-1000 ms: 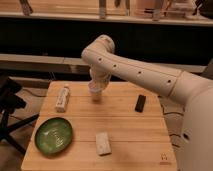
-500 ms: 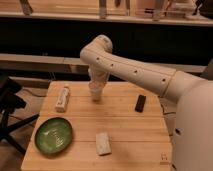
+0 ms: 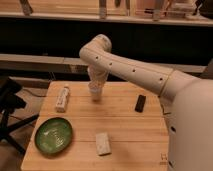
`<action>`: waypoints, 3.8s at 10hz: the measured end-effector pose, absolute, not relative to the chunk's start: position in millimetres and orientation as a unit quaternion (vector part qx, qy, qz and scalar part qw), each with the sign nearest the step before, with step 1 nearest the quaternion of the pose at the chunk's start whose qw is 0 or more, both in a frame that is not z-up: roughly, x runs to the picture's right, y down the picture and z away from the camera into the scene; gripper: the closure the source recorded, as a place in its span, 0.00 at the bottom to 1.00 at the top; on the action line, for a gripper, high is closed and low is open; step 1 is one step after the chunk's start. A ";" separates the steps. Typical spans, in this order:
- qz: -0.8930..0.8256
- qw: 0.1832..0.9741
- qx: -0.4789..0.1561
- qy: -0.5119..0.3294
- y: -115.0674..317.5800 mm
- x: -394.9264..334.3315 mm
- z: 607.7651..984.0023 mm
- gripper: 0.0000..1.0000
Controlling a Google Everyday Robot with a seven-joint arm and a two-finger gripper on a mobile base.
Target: Place the pepper in the ceramic cup
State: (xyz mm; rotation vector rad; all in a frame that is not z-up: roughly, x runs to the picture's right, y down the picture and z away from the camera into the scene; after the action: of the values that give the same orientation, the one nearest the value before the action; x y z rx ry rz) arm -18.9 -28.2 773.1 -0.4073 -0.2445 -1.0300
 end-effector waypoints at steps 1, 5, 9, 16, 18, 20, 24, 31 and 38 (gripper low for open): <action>-0.489 0.843 -0.192 -0.117 -29.3 -20.0 776.1 0.99; -0.493 0.841 -0.189 -0.121 -30.9 -21.2 785.7 0.99; -0.496 0.839 -0.187 -0.123 -31.9 -23.8 796.3 0.99; -0.497 0.838 -0.187 -0.125 -33.5 -27.3 805.8 0.99; -0.499 0.837 -0.186 -0.125 -34.9 -29.1 808.6 0.99; -0.499 0.837 -0.186 -0.125 -35.1 -28.5 813.5 0.99; -0.500 0.837 -0.186 -0.126 -36.0 -28.2 816.5 0.99; -0.503 0.834 -0.186 -0.128 -36.2 -28.2 821.4 0.99; -0.506 0.832 -0.185 -0.131 -37.0 -27.1 824.9 0.99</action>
State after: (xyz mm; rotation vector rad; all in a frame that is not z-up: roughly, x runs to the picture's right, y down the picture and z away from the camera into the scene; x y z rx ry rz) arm -27.1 -37.0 824.9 -0.3925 -0.2768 -1.0737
